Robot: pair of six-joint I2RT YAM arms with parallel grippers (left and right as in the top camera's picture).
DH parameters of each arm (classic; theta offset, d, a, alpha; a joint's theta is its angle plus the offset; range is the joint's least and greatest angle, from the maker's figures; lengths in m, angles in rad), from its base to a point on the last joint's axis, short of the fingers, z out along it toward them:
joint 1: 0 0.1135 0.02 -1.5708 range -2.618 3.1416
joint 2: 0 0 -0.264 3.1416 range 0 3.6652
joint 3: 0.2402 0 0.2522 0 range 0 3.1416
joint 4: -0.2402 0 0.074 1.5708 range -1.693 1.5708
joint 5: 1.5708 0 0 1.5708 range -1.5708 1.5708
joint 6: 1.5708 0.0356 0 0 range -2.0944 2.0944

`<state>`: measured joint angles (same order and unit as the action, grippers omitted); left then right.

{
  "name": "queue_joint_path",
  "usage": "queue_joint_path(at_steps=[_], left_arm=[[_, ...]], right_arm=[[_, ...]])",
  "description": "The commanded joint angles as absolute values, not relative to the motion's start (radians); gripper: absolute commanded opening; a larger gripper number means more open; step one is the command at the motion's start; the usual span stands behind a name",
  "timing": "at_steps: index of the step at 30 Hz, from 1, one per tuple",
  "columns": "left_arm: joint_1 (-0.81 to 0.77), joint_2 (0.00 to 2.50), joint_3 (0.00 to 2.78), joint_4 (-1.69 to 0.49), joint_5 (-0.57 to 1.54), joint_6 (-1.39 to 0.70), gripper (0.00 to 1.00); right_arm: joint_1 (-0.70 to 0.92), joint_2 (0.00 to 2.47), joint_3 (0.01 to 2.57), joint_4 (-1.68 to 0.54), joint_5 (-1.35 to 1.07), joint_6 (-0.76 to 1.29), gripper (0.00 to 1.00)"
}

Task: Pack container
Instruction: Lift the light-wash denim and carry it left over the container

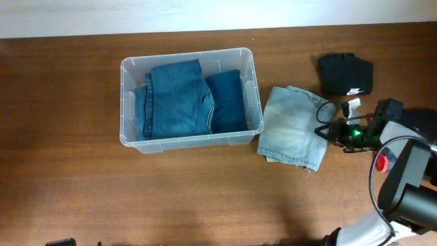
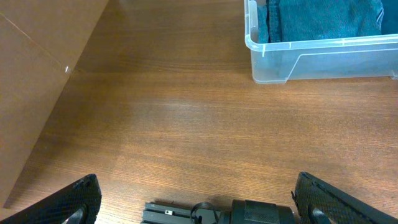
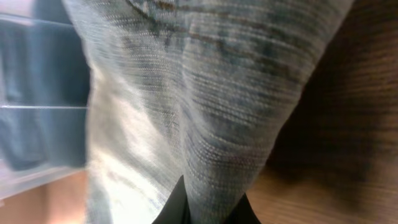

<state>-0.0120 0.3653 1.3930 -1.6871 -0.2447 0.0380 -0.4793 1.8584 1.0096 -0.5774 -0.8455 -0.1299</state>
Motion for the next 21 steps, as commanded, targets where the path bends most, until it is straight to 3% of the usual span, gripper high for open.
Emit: queue_joint_path(at_steps=[1,15,21], left_arm=[[-0.017,0.363,1.390,-1.687,-0.262,0.039,0.99],[-0.017,0.363,1.390,-1.687,-0.262,0.039,0.99],[-0.017,0.363,1.390,-1.687,-0.262,0.039,0.99]], right_arm=[[-0.516,1.858,1.085,-0.604,-0.984,-0.110,0.04],[-0.550,1.805,1.538,-0.969,-1.167,-0.111,0.04],[-0.467,1.779,1.797,-1.132,-1.174,-0.111,0.04]])
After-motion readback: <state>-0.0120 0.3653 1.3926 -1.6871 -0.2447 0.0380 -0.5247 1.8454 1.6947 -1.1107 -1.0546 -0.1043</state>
